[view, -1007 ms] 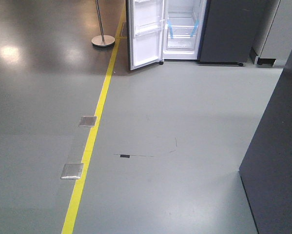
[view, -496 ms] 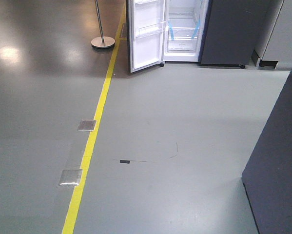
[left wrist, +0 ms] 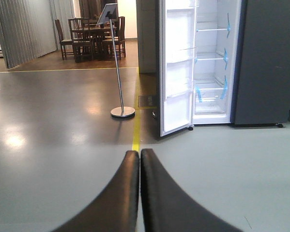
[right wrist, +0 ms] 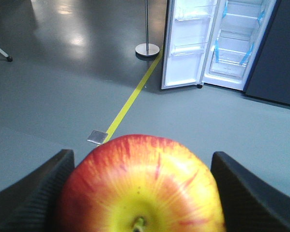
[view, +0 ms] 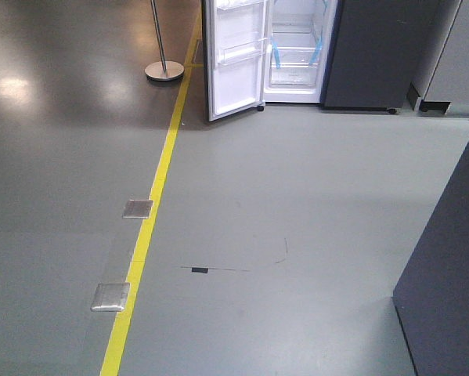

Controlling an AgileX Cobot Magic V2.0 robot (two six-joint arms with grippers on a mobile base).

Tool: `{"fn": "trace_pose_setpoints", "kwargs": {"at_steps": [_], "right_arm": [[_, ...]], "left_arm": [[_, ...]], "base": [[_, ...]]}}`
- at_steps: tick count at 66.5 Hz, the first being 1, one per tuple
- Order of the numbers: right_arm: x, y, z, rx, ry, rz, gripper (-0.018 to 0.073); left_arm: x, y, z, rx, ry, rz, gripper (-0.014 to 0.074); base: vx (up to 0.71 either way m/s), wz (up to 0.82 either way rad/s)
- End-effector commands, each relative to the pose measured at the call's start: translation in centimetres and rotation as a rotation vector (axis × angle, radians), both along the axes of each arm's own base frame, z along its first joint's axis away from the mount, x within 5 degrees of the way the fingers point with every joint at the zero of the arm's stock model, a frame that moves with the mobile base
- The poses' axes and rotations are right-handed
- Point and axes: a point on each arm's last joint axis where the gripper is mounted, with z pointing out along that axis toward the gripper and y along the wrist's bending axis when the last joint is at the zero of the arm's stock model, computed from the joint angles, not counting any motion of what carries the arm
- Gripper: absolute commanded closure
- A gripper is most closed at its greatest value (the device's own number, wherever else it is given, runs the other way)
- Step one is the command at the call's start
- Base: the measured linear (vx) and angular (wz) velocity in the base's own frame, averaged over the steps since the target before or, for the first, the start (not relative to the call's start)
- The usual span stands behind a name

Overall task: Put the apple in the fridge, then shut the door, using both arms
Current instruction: 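Continue driving toward the refrigerator along the yellow floor line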

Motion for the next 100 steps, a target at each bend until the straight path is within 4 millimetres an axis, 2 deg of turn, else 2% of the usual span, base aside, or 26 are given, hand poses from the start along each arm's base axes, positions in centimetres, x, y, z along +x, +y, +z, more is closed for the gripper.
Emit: {"fn": "trace_pose_setpoints", "kwargs": {"at_steps": [1, 100], "right_arm": [[-0.78, -0.10, 1.86, 0.022, -0.123, -0.014, 0.0410], [-0.78, -0.10, 1.86, 0.022, -0.123, -0.014, 0.0410]], "left_arm": [[0.02, -0.15, 0.08, -0.002, -0.053, -0.016, 0.0604], [0.02, -0.15, 0.08, -0.002, -0.053, -0.016, 0.0604]], "base": [[0.11, 0.00], [0.12, 0.02]]}}
